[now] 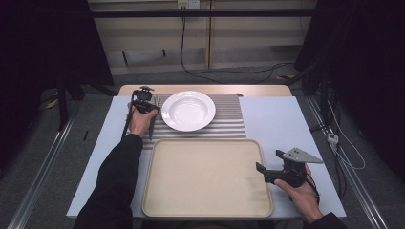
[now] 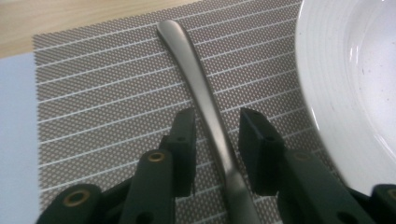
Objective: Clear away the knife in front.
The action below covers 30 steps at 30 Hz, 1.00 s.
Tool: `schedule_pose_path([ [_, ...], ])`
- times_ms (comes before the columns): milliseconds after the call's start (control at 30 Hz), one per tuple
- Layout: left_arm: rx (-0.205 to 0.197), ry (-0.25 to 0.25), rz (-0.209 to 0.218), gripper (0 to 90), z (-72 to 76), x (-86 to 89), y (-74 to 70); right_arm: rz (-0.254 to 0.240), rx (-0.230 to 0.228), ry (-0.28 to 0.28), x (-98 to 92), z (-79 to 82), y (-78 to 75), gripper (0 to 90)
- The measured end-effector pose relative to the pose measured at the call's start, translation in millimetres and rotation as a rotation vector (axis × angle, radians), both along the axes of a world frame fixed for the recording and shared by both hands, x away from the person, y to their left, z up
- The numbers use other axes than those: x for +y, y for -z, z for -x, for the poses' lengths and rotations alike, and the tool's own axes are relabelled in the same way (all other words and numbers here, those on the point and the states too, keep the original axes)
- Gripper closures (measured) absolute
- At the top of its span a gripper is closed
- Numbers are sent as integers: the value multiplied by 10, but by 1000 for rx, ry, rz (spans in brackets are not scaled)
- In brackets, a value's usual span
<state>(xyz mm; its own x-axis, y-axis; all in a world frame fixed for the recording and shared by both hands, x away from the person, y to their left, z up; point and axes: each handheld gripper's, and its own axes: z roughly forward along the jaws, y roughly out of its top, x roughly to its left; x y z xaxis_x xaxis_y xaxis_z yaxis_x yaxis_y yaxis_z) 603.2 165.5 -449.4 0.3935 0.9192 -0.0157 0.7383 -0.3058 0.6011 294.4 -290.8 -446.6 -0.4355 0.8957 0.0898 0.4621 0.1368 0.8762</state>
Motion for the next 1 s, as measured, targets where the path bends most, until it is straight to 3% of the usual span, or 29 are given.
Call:
schedule_pose_path([
  [100, -9, -20, -2, 715, -10, -8, 5, 2, 0, -2, -2, 2, 0, 71],
  [133, 11, -33, 11, 720, -26, -6, -1, 2, 0, -4, -2, 3, 0, 70],
  [267, 15, -43, 22, 725, -30, -11, 2, 2, -2, -5, 4, 3, 1, 70],
  [400, 45, -44, 28, 759, -43, -8, -18, 1, 0, -5, 3, 0, 3, 70],
  [433, 66, -33, 12, 762, -46, -7, -36, 0, 0, -7, 3, -2, 4, 70],
  [567, 83, -54, 15, 772, -62, -18, -45, 3, 4, -6, 3, -6, 7, 70],
  [833, 96, -38, -14, 798, -56, -46, -65, 3, 7, -9, 6, -3, 8, 70],
  [1000, 100, -47, -1, 798, -58, -41, -65, 7, 8, -10, 5, -5, 8, 70],
])
